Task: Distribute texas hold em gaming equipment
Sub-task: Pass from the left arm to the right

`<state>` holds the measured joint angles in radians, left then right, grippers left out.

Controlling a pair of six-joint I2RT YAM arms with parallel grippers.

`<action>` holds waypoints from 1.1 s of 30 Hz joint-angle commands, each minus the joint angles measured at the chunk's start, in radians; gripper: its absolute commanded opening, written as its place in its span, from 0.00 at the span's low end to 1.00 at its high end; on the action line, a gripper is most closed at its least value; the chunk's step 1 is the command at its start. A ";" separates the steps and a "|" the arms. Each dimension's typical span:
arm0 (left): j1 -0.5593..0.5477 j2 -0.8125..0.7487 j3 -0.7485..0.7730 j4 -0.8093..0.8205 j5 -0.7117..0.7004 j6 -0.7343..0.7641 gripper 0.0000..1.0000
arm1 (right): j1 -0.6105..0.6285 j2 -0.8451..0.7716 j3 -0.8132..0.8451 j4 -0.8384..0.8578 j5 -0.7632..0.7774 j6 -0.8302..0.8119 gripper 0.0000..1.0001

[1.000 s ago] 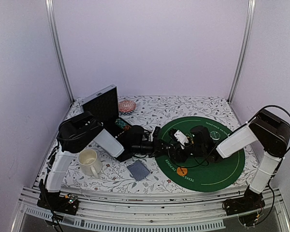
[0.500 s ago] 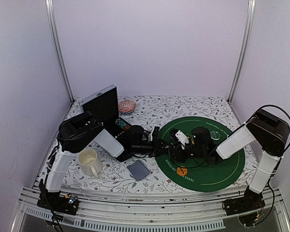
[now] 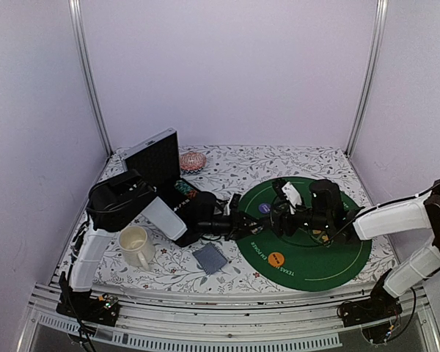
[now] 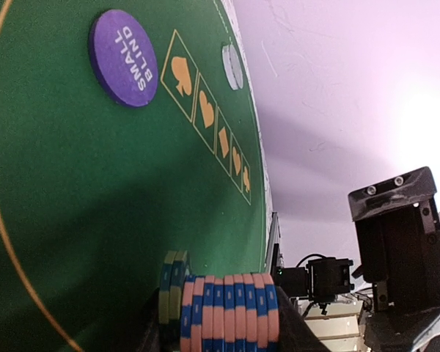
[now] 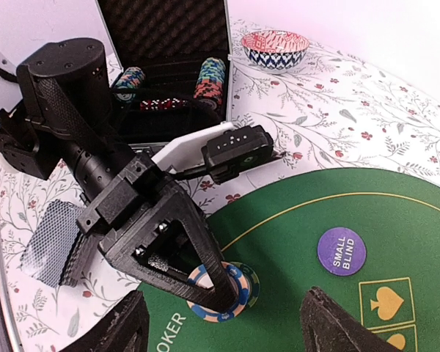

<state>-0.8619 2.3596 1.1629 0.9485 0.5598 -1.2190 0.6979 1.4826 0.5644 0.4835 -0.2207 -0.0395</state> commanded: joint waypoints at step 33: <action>-0.051 -0.467 -0.201 -0.058 0.052 -0.059 0.00 | 0.055 -0.107 0.408 -0.724 -0.261 -0.890 0.87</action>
<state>-0.9047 1.9385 0.9512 0.8749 0.6167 -1.2873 0.7376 1.3457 0.9661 -0.2832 -0.4736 -0.8833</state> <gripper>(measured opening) 0.366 0.910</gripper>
